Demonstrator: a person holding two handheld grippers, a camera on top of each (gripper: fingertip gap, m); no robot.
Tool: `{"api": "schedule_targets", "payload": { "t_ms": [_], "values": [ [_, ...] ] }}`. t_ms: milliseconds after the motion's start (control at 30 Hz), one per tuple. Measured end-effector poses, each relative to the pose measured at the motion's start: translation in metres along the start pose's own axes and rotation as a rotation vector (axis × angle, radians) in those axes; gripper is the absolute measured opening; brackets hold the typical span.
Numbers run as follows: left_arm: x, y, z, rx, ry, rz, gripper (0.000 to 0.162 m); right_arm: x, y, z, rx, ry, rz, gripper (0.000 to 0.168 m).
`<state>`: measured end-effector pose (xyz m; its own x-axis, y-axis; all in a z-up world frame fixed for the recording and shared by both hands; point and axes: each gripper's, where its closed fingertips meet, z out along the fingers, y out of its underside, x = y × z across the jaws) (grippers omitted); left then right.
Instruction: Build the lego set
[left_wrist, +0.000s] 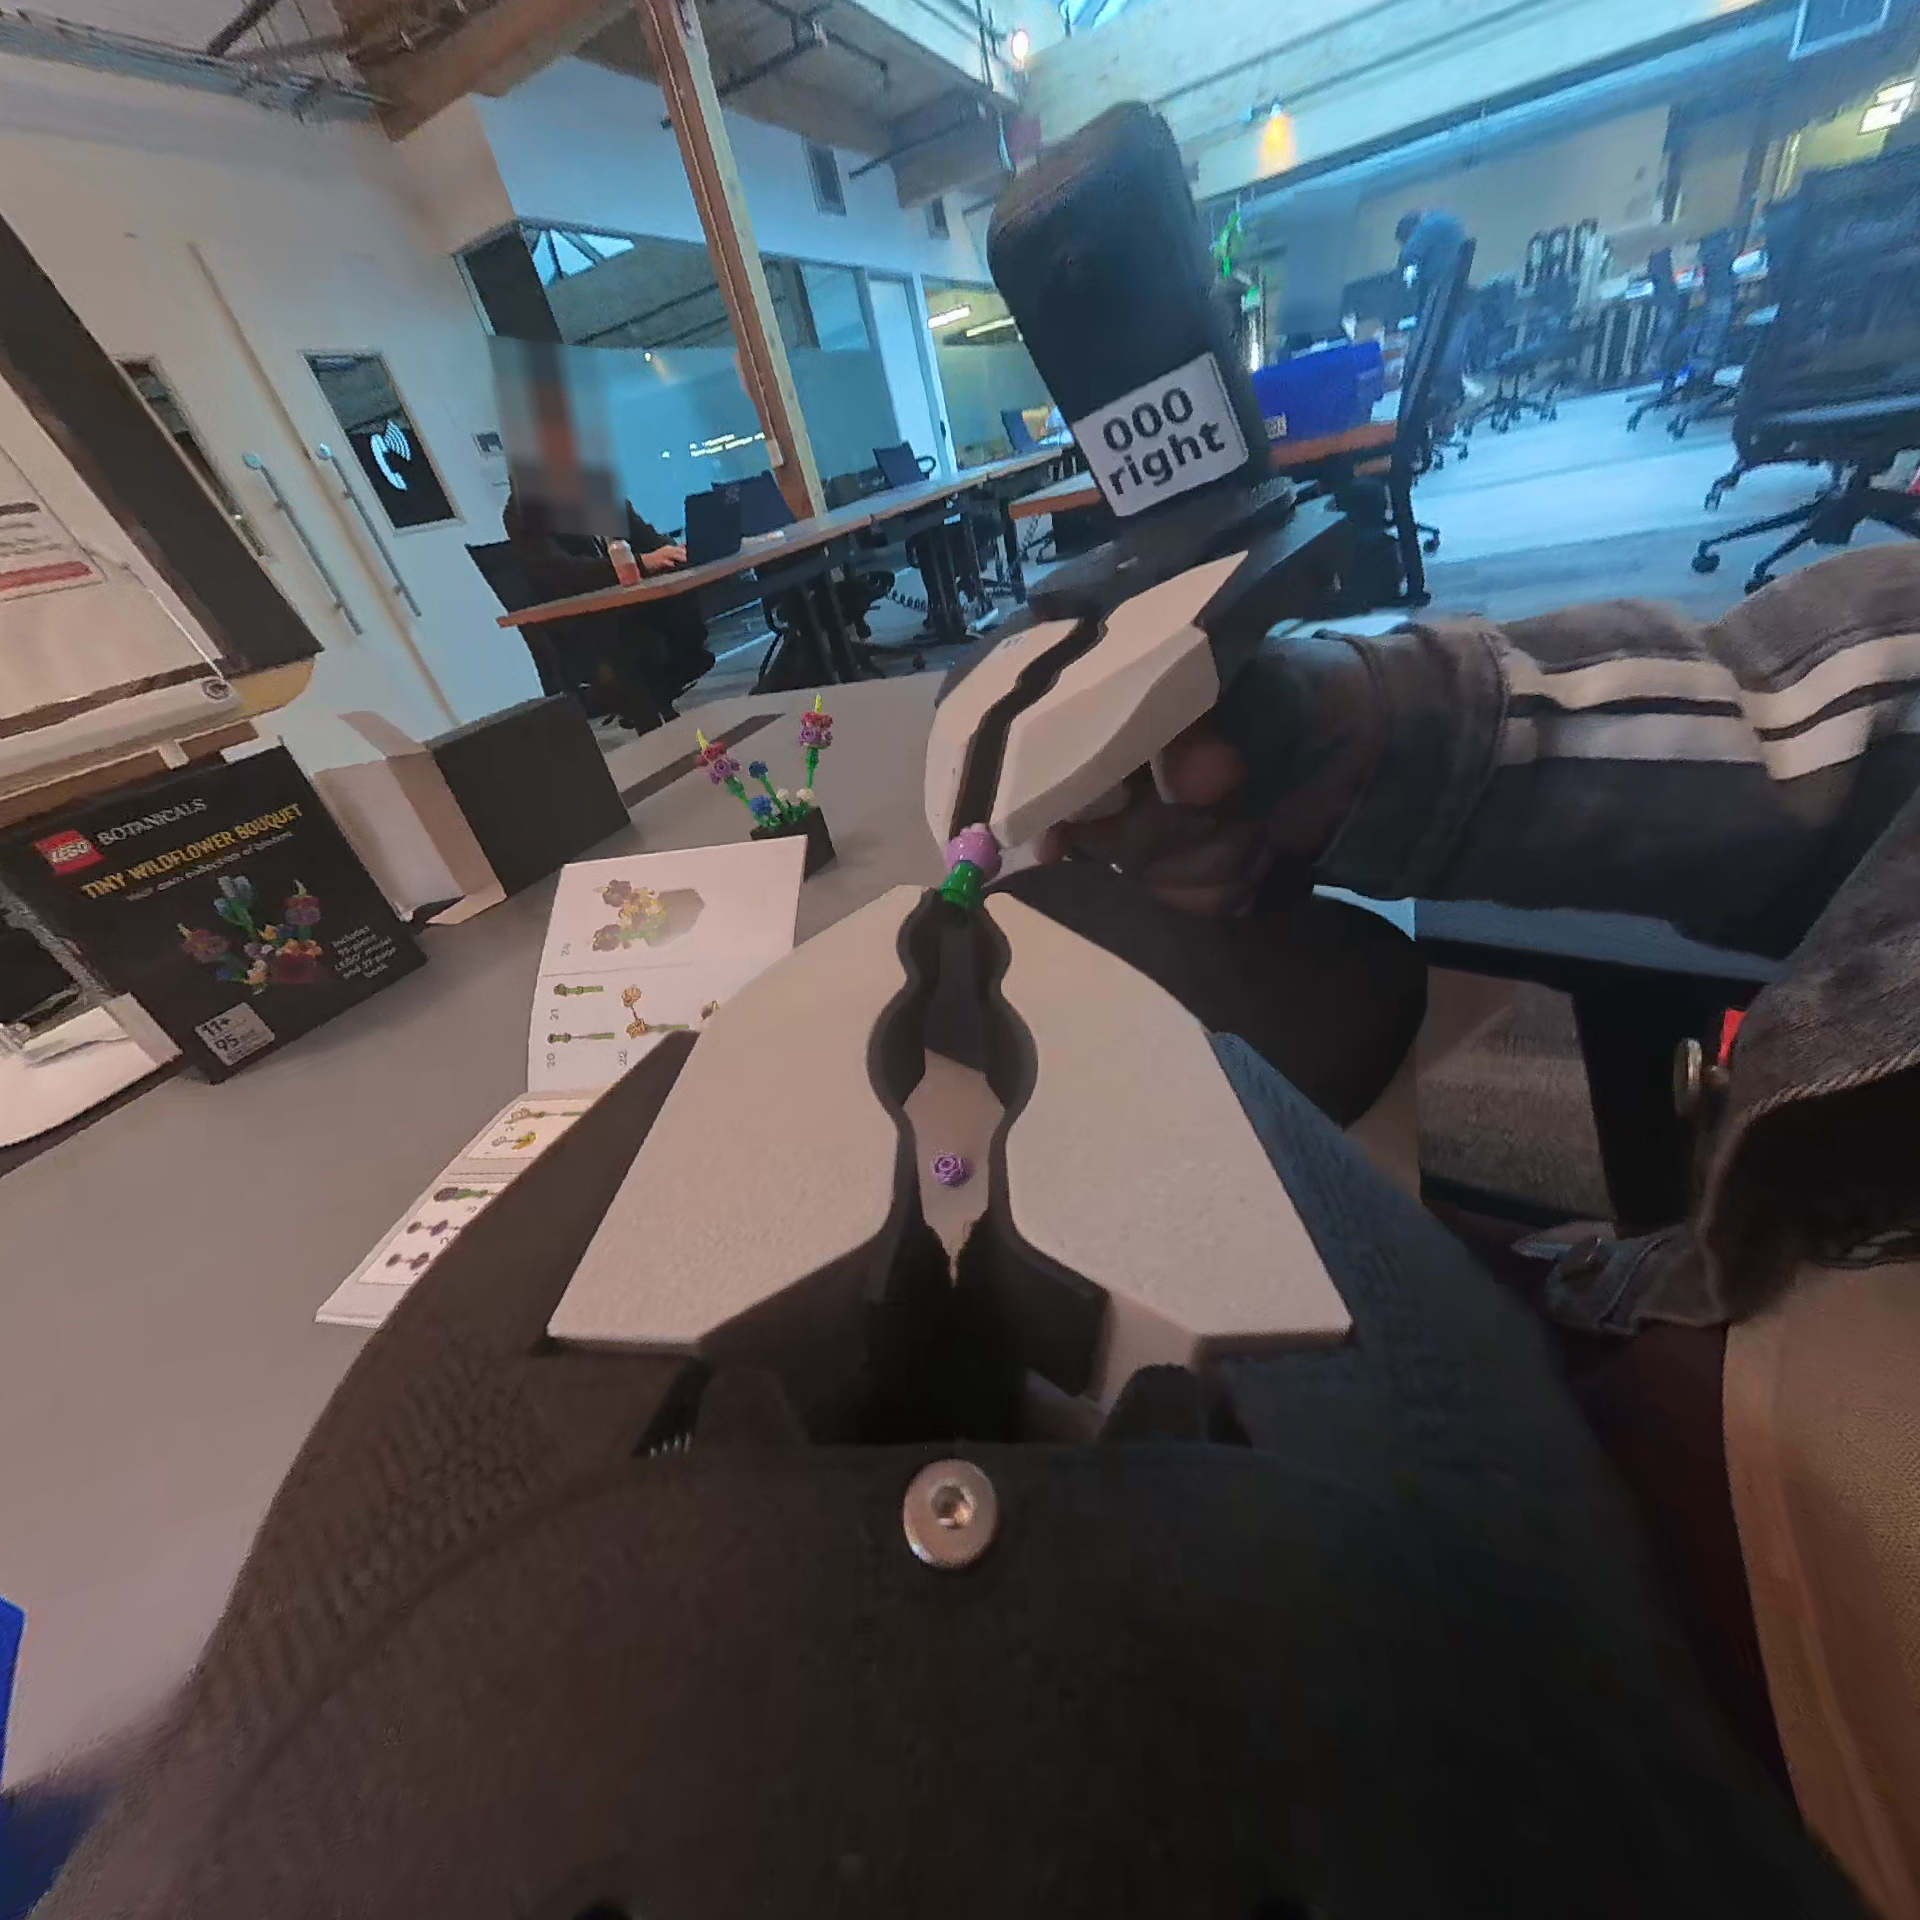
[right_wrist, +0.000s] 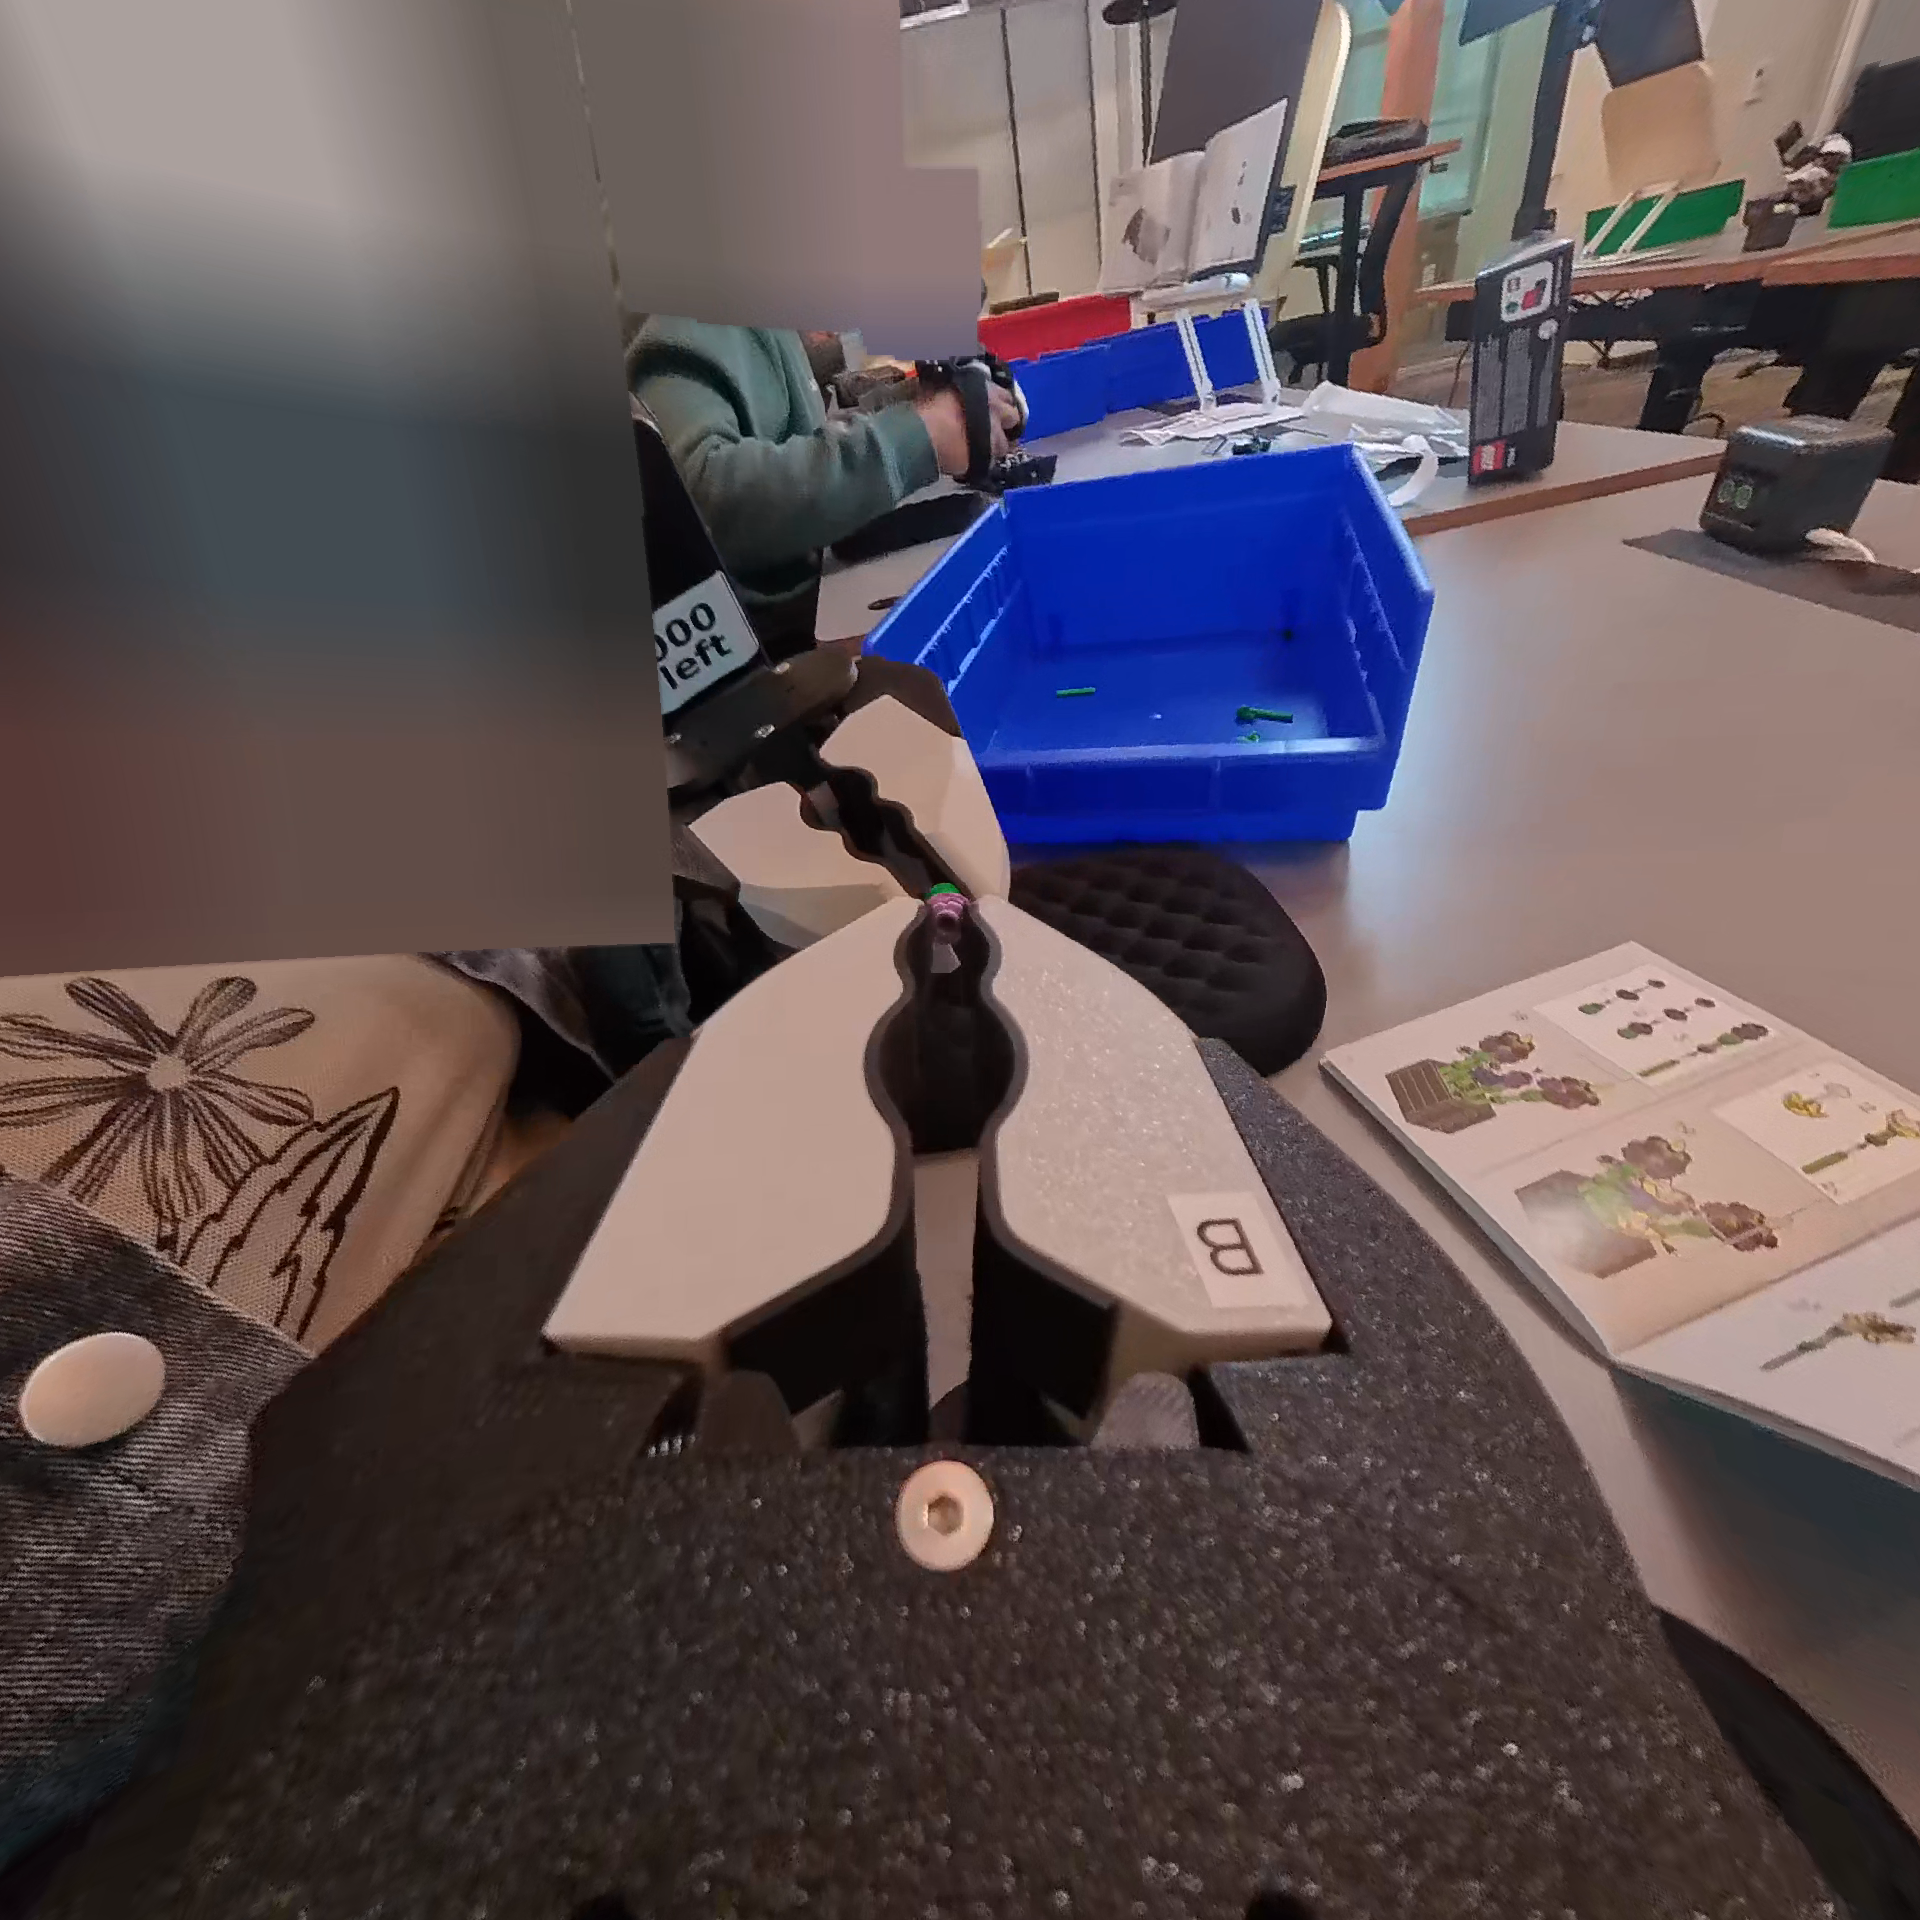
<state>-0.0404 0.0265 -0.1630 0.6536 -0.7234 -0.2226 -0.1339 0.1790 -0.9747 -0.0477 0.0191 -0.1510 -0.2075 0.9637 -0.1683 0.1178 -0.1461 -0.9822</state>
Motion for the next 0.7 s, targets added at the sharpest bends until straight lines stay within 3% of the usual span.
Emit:
{"api": "schedule_targets", "payload": {
  "t_ms": [433,600,700],
  "values": [
    [-0.024,-0.02,-0.011,0.181,-0.056,-0.236,0.005,0.001,-0.032,0.024,0.019,-0.092,-0.005,0.005],
    [-0.025,-0.026,-0.017,0.24,-0.003,-0.321,0.005,0.007,-0.035,0.021,0.004,-0.106,0.004,0.005],
    [-0.02,-0.032,-0.019,0.29,0.067,-0.418,0.005,0.002,-0.033,0.02,-0.089,-0.107,-0.043,0.005]
  ]
}}
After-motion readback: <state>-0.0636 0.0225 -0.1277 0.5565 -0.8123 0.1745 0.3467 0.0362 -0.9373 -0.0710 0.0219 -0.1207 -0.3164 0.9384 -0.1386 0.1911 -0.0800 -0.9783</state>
